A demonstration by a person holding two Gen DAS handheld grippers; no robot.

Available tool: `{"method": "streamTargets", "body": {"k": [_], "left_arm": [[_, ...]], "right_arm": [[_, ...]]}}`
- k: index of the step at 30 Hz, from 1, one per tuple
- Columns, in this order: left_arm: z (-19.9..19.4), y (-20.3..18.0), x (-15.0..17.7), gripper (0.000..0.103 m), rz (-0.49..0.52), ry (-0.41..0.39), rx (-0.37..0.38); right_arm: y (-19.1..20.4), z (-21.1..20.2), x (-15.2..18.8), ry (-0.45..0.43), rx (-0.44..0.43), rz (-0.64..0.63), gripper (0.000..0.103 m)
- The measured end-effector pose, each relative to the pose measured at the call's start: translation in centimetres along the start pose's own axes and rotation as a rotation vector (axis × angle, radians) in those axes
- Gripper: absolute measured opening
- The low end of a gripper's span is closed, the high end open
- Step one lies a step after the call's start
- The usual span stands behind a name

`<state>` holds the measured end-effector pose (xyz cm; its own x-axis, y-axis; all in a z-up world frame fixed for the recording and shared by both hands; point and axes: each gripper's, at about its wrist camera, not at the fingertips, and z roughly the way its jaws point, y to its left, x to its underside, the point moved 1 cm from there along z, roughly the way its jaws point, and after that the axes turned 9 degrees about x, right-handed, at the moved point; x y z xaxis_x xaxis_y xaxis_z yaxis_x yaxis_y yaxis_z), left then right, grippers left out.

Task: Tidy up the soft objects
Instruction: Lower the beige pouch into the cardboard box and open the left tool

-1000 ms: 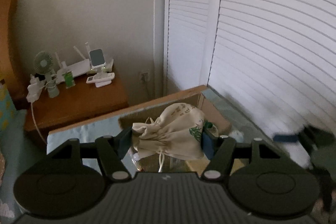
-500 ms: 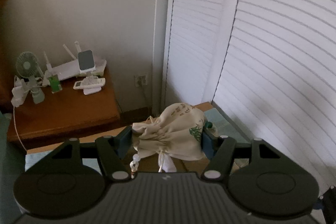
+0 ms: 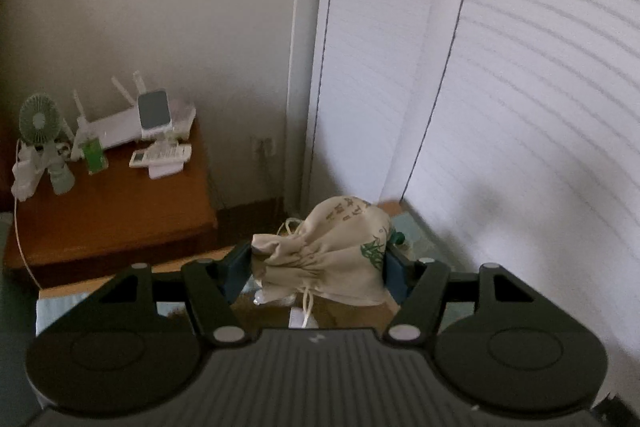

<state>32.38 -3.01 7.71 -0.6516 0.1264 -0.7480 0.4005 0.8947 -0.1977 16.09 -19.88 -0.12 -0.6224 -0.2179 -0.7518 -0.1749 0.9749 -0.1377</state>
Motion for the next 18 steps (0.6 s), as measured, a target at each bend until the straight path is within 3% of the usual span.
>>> {"method": "streamTargets", "body": {"k": [8, 10, 11, 12, 18], "left_arm": [[2.0, 3.3, 3.0, 0.068, -0.067, 0.111, -0.071], [2.4, 4.0, 3.5, 0.08, -0.095, 0.128, -0.077], [2.4, 4.2, 3.8, 0.09, -0.107, 0.121, -0.082], [2.2, 4.3, 4.0, 0.094, -0.114, 0.107, -0.093], [0.1, 3.8, 5.0, 0.094, -0.071, 0.075, -0.111]], "right_arm": [[0.0, -0.1, 0.1, -0.003, -0.007, 0.003, 0.103], [0.0, -0.2, 0.1, -0.005, -0.008, 0.003, 0.103], [0.0, -0.3, 0.1, -0.006, -0.007, 0.003, 0.103], [-0.1, -0.3, 0.1, -0.006, -0.006, 0.001, 0.103], [-0.2, -0.9, 0.5, -0.007, 0.011, -0.016, 0.103]]}}
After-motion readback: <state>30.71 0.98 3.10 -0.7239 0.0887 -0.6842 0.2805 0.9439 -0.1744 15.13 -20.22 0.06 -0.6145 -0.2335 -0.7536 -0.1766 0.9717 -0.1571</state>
